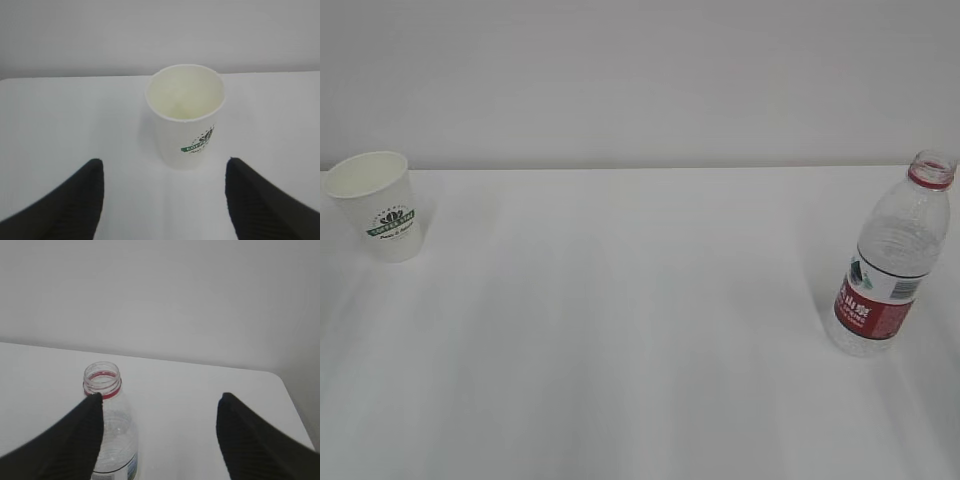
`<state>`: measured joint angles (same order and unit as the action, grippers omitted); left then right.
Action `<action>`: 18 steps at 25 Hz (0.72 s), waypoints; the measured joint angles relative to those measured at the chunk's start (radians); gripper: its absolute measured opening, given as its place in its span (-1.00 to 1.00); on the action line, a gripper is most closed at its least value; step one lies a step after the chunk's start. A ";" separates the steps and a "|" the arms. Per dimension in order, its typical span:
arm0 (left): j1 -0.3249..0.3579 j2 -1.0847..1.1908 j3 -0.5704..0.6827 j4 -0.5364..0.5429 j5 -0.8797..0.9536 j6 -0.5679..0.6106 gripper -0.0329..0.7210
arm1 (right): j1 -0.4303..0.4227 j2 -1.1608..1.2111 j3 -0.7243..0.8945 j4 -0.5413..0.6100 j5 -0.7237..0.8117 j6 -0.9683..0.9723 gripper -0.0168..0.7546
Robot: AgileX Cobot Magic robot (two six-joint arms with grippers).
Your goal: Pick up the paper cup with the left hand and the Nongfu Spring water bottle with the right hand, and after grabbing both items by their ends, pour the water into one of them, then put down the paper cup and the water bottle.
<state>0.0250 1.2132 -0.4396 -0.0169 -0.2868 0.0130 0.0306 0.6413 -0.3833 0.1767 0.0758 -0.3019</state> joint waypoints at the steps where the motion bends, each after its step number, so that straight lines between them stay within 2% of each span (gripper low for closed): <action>1: 0.000 0.012 0.018 -0.009 -0.030 0.000 0.55 | 0.000 0.019 0.000 0.002 -0.014 0.000 0.43; 6: -0.007 0.057 0.080 -0.059 -0.142 0.000 0.55 | 0.000 0.098 0.001 0.006 -0.031 0.000 0.43; 11: -0.051 0.104 0.139 -0.083 -0.222 -0.002 0.55 | 0.042 0.117 0.036 0.006 -0.050 0.000 0.43; 18: -0.133 0.204 0.351 -0.090 -0.502 -0.037 0.55 | 0.119 0.120 0.093 0.015 -0.086 0.000 0.43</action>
<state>-0.1078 1.4173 -0.0882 -0.1065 -0.7891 -0.0237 0.1495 0.7611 -0.2901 0.1920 -0.0106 -0.3019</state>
